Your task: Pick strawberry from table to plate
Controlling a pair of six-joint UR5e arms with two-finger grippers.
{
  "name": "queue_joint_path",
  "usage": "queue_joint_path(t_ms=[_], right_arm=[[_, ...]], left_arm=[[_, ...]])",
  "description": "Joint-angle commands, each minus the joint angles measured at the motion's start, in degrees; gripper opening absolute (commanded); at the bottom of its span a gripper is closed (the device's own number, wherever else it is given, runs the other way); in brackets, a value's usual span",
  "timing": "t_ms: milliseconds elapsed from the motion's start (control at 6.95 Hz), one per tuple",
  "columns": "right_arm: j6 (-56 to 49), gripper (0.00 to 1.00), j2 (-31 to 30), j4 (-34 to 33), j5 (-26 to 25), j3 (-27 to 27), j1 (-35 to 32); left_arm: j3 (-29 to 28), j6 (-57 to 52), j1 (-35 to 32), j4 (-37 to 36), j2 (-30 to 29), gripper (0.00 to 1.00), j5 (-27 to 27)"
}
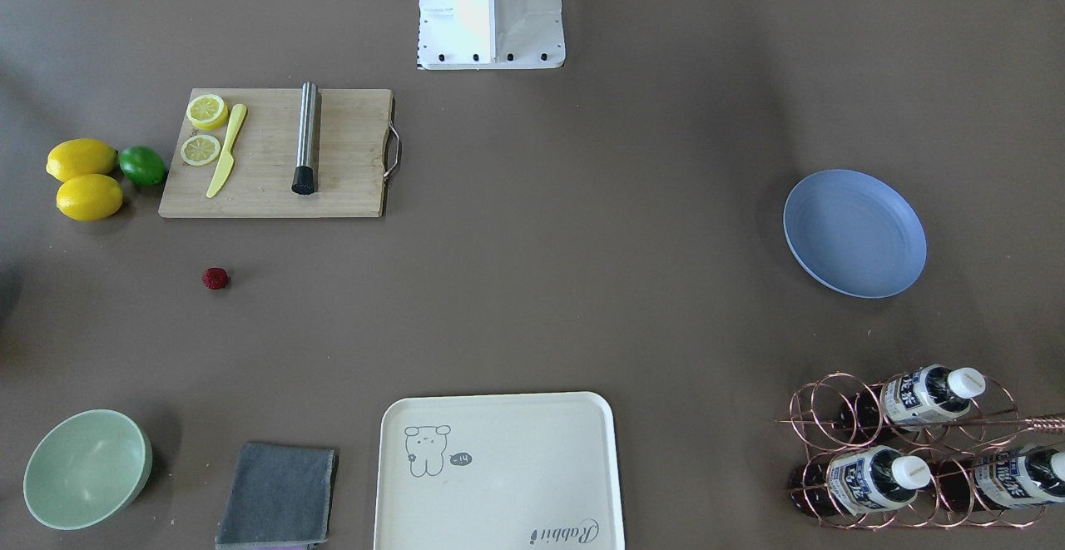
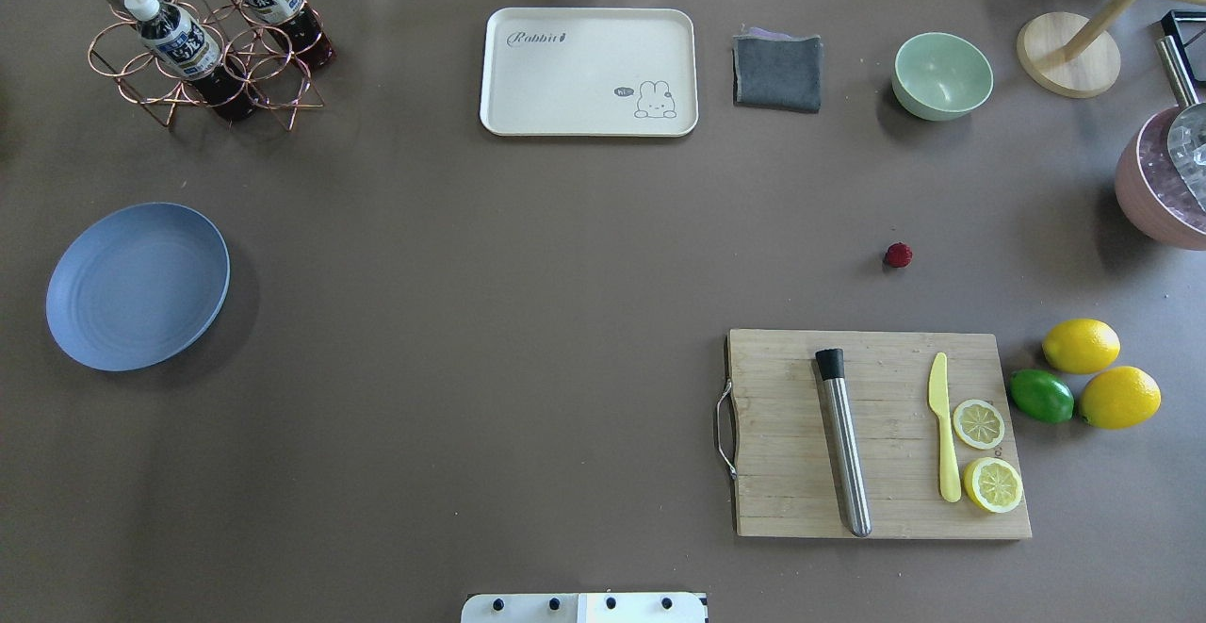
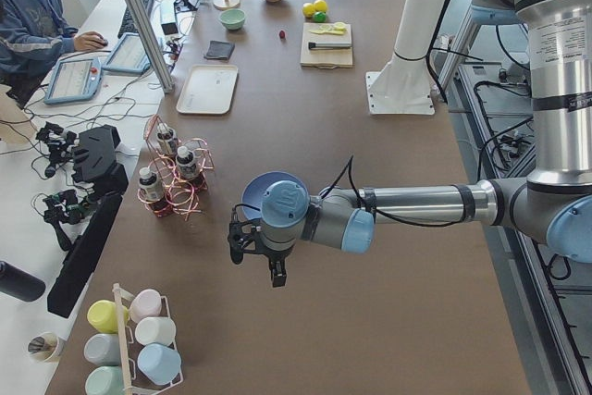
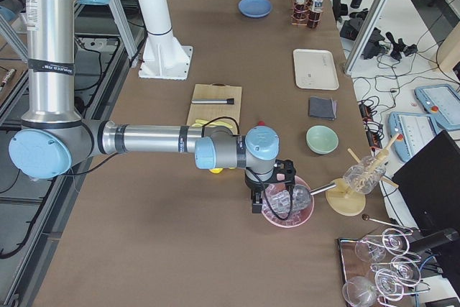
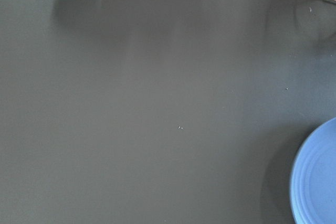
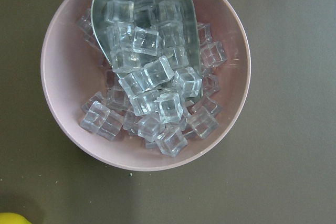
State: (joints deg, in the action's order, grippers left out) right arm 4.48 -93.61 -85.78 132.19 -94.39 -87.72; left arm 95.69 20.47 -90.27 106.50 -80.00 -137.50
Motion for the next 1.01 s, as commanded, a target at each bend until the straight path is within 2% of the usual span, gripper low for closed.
queue_joint_path(t_ms=[0, 144, 575, 719, 863], right_arm=[[0.00, 1.00, 0.00, 0.00, 0.00, 0.08, 0.00], [0.00, 1.00, 0.00, 0.00, 0.00, 0.17, 0.26], [0.00, 1.00, 0.18, 0.09, 0.26, -0.10, 0.44], [0.09, 1.00, 0.44, 0.09, 0.26, -0.10, 0.44], [0.09, 1.00, 0.10, 3.05, 0.35, 0.08, 0.53]], left_arm=[[0.45, 0.01, -0.08, 0.72, 0.02, 0.98, -1.09], [0.11, 0.19, -0.08, 2.03, -0.16, 0.98, -3.89], [0.02, 0.37, -0.08, 3.61, -0.68, 0.99, -4.36], [-0.68, 0.45, -0.08, 6.32, -2.08, 0.99, -4.44], [-0.77, 0.71, -0.08, 6.96, -3.83, 0.99, -4.53]])
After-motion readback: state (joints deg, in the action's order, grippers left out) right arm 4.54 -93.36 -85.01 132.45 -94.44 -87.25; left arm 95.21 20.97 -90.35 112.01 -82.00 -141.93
